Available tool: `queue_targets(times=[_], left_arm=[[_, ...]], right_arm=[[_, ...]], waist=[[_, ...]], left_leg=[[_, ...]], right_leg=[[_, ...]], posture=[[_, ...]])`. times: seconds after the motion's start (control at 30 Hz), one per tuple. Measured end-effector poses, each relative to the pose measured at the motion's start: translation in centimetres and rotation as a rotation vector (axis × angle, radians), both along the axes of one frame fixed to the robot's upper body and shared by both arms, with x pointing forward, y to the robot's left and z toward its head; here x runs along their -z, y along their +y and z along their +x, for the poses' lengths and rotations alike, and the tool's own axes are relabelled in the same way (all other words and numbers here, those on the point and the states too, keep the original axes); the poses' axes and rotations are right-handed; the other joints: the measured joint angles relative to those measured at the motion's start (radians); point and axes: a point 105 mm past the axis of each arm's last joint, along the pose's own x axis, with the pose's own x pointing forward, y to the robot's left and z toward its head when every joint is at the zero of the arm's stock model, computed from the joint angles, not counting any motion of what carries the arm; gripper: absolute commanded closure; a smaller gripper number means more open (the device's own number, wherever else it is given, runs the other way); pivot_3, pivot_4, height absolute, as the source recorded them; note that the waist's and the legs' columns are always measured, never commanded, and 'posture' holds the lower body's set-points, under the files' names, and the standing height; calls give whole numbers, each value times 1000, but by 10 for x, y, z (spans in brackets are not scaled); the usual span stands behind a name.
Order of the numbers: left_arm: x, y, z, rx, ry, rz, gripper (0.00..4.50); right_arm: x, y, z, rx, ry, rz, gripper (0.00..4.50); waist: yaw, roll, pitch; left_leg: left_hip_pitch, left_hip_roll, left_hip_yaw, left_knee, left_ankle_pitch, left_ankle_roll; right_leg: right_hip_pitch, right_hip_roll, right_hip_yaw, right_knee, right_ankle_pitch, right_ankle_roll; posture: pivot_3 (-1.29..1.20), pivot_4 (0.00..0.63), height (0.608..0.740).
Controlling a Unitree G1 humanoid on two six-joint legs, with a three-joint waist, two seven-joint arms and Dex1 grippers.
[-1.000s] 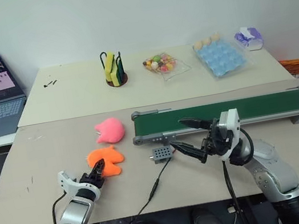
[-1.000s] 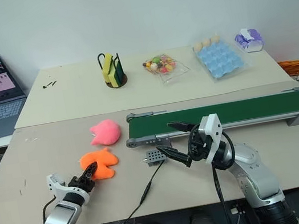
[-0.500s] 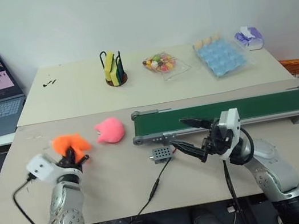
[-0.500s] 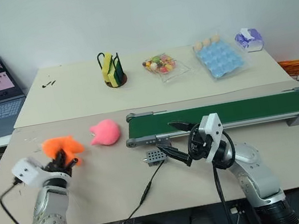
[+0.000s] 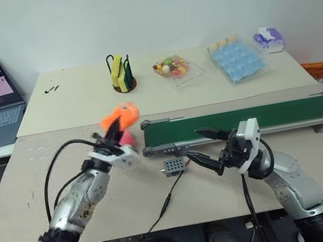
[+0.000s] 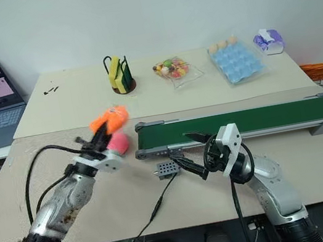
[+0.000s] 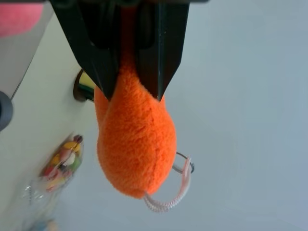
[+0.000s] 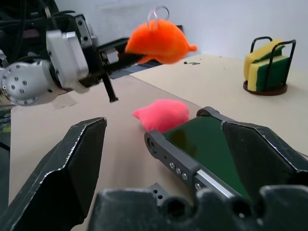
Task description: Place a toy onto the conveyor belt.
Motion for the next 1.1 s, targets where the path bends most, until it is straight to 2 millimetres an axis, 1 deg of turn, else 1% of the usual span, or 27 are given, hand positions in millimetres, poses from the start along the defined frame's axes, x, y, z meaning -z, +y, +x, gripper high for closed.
queue_targets(times=[0.1,0.17,0.23,0.3,0.4,0.47,0.5,0.53,0.57,0.63,0.77,0.8,0.83,0.9,1.1], left_arm=[[11,-10,9,69,-21,104,4346],[18,-12,13,91,-20,142,4346],[26,-19,17,122,-10,180,4346],[37,-28,17,167,6,214,4346],[43,-35,16,212,11,228,4346],[43,-39,18,228,7,235,3629],[44,-39,18,231,11,233,3432],[43,-40,20,231,11,219,3006],[40,-41,21,229,9,215,2698],[41,-38,26,213,23,215,1945],[33,-40,29,211,6,190,625],[32,-40,29,210,1,184,445],[30,-40,30,210,-5,180,29],[27,-40,31,209,-14,177,29],[27,-39,30,215,-9,179,29]], right_arm=[[-1,-1,1,7,0,4,0],[-1,-2,1,11,-1,6,0],[-2,-2,2,17,-1,9,0],[-3,-2,3,28,-2,14,0],[-3,-3,3,32,-2,15,0],[-3,-3,4,36,-2,16,0],[-3,-3,4,37,-2,16,0],[-3,-3,4,40,-2,17,0],[-3,-3,4,41,-2,18,0],[-4,-3,4,45,-2,22,0],[-4,-3,5,50,-2,23,0],[-4,-3,5,51,-2,23,0],[-4,-3,5,51,-2,23,0],[-4,-3,5,51,-2,23,0],[-5,-3,5,51,-7,24,0]], waist=[[2,0,0],[2,0,0],[3,0,0],[3,0,0],[2,0,0],[3,0,0],[3,0,0],[3,0,0],[3,0,0],[3,0,0],[3,0,0],[3,0,0],[2,0,0],[2,0,0],[0,0,0]], left_leg=[[-2,0,0,0,0,0],[-5,0,0,1,0,0],[-10,0,0,2,0,0],[-11,-1,0,2,0,0],[-11,0,0,2,0,0],[-11,0,0,2,0,0],[-11,-1,0,2,0,0],[-11,-1,0,2,0,0],[-11,0,0,3,0,0],[-10,-1,0,3,0,0],[-9,-1,0,3,0,0],[-9,-1,0,3,0,0],[-8,0,0,3,0,0],[-6,0,0,3,0,0],[-6,0,1,2,0,0]], right_leg=[[-2,0,0,0,0,0],[-5,0,0,0,0,1],[-9,0,0,1,0,1],[-10,0,0,1,1,1],[-10,0,0,1,1,1],[-10,0,0,1,1,1],[-9,0,0,1,1,1],[-9,0,0,1,1,1],[-9,0,0,2,1,1],[-9,0,0,2,1,1],[-8,0,0,2,1,1],[-7,0,0,2,1,1],[-7,0,0,2,1,1],[-5,0,0,3,1,1],[-6,0,0,2,1,1]], posture=[[0,150,740],[0,150,740],[0,150,740],[0,150,740],[0,150,740],[0,150,740],[0,150,740],[0,150,740],[0,150,740],[0,150,740],[0,150,740],[0,150,740],[0,150,740],[0,150,740],[0,150,740]])
